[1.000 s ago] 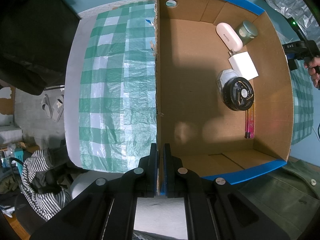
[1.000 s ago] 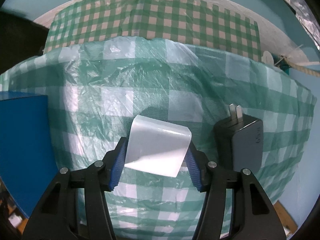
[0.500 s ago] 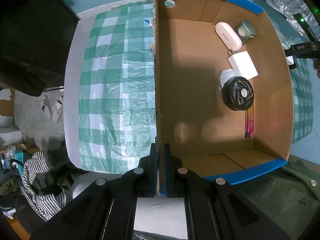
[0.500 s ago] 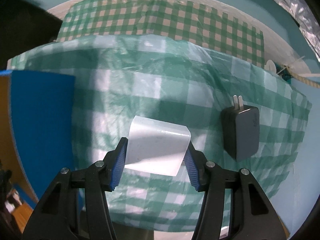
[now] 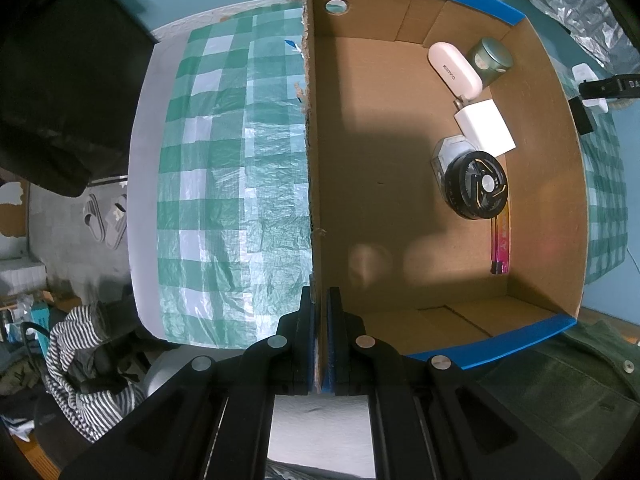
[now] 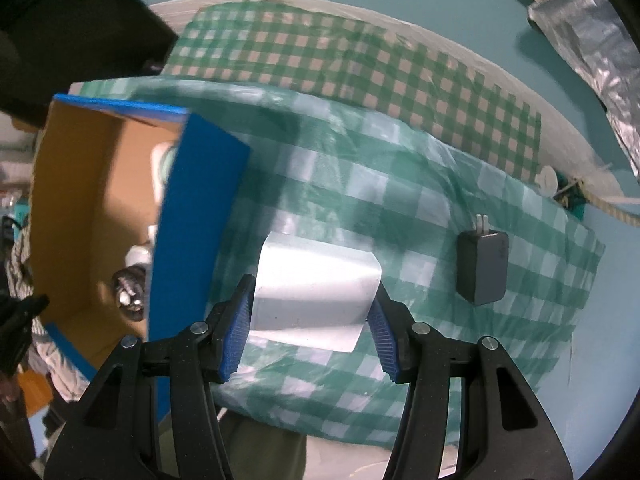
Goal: Organize rigid objects
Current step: 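Carry the white cube charger into the box and release it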
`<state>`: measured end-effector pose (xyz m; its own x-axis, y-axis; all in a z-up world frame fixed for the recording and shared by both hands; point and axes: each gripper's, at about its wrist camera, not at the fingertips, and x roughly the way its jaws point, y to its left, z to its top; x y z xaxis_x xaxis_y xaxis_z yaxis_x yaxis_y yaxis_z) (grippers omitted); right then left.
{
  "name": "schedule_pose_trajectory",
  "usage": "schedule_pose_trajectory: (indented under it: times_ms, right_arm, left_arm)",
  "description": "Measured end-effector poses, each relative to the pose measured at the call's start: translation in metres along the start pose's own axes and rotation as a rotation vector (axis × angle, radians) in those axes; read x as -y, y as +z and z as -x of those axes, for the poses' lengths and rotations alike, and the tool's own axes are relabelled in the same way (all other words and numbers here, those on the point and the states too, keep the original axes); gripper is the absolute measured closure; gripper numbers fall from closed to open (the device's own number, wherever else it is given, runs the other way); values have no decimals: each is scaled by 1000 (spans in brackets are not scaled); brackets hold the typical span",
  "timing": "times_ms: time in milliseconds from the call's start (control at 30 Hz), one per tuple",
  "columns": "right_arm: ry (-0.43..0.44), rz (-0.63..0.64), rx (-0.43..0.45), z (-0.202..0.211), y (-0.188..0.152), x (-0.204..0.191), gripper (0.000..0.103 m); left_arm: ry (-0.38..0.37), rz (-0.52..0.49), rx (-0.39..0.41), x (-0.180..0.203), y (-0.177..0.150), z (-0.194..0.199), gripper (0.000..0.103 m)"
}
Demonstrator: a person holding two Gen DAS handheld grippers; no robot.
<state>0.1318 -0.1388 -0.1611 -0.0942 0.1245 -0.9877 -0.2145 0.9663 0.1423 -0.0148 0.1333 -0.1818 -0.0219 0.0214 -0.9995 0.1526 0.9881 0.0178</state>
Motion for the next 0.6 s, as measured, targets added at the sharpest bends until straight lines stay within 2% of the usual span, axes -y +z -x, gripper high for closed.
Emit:
schedule_pose_trajectory:
  times_ms: [600]
  right_arm:
    - [30, 195, 13, 18, 0, -84, 49]
  left_arm:
    - [-1, -4, 3, 1, 1, 0, 99]
